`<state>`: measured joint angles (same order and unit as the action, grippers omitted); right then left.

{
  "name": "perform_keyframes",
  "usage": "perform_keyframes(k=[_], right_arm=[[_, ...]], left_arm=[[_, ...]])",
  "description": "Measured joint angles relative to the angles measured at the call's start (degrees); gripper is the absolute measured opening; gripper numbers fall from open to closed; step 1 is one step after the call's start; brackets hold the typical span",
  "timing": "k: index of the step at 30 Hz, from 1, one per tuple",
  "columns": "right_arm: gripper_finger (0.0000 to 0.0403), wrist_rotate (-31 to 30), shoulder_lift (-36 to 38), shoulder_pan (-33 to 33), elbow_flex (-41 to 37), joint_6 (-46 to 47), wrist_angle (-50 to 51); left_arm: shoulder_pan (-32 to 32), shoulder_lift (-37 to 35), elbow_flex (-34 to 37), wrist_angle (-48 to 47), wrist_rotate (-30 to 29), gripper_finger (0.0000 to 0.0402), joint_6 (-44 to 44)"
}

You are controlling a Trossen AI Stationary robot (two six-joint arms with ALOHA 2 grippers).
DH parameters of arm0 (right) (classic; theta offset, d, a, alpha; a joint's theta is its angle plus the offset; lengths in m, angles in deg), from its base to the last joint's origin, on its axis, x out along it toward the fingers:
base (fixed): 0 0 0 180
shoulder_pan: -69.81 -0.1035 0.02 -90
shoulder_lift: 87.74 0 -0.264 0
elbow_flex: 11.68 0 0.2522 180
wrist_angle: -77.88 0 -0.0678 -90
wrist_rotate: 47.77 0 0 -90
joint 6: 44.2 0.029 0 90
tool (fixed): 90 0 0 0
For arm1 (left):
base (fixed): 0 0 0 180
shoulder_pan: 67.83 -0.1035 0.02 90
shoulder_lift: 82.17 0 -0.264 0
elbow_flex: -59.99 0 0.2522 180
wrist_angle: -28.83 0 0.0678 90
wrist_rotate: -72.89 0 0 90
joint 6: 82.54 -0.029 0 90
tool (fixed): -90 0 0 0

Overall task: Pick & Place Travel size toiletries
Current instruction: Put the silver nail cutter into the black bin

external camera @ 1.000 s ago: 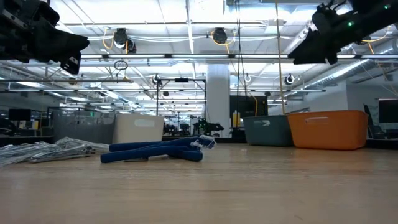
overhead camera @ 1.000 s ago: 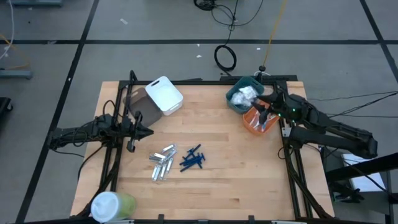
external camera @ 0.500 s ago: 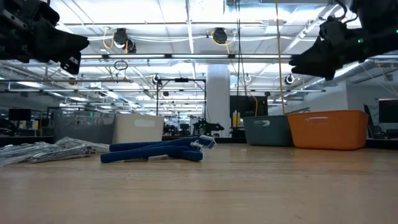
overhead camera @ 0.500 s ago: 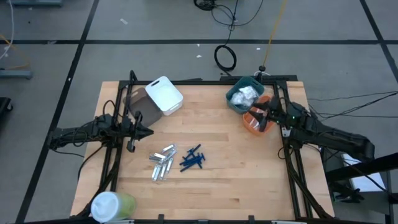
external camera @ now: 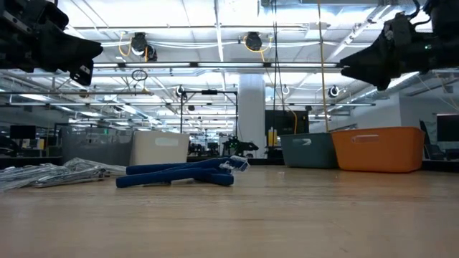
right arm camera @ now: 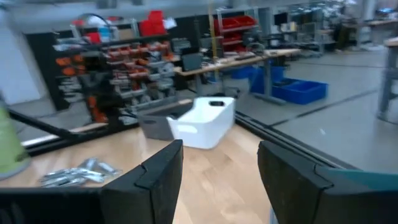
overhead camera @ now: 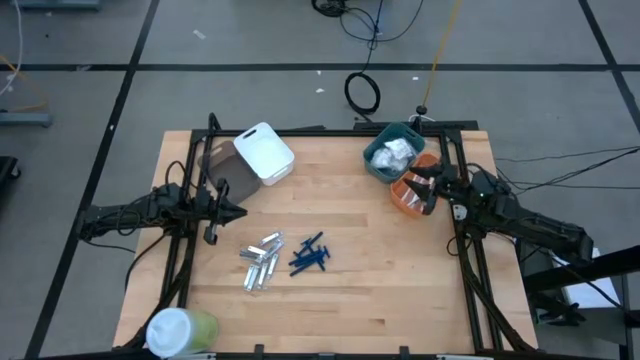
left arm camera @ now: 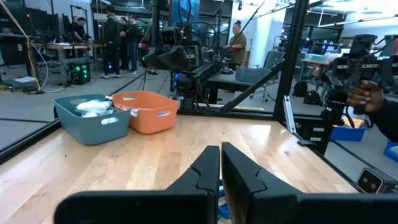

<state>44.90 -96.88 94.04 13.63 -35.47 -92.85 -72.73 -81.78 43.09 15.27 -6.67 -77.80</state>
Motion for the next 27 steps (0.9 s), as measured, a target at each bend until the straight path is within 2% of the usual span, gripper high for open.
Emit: perform_keyframes(k=[6,11,15,20,27], right_arm=[[0.0196,5.02,3.1,-0.04,0.0,0.94,0.66],[0.0198,6.62,3.31,-1.78,-0.46,1.13,0.01],[0.0198,5.59,3.62,-4.24,-3.95,-0.16,-4.47],[0.0199,-0.76,4.65,-5.94,-7.72,-0.4,-9.66],[0.0196,-0.86,5.17,-9.42,-8.31,-0.42,-9.64]], left_arm=[[0.0,-0.02,0.0,0.0,-0.02,0.0015,0.0],[0.0,0.0,0.0,0.0,-0.01,0.0015,0.0],[0.0,0.0,0.0,0.0,-0.02,0.0015,0.0],[0.0,-0.02,0.0,0.0,-0.01,0.0015,0.0],[0.0,0.0,0.0,0.0,0.0,0.0015,0.0]])
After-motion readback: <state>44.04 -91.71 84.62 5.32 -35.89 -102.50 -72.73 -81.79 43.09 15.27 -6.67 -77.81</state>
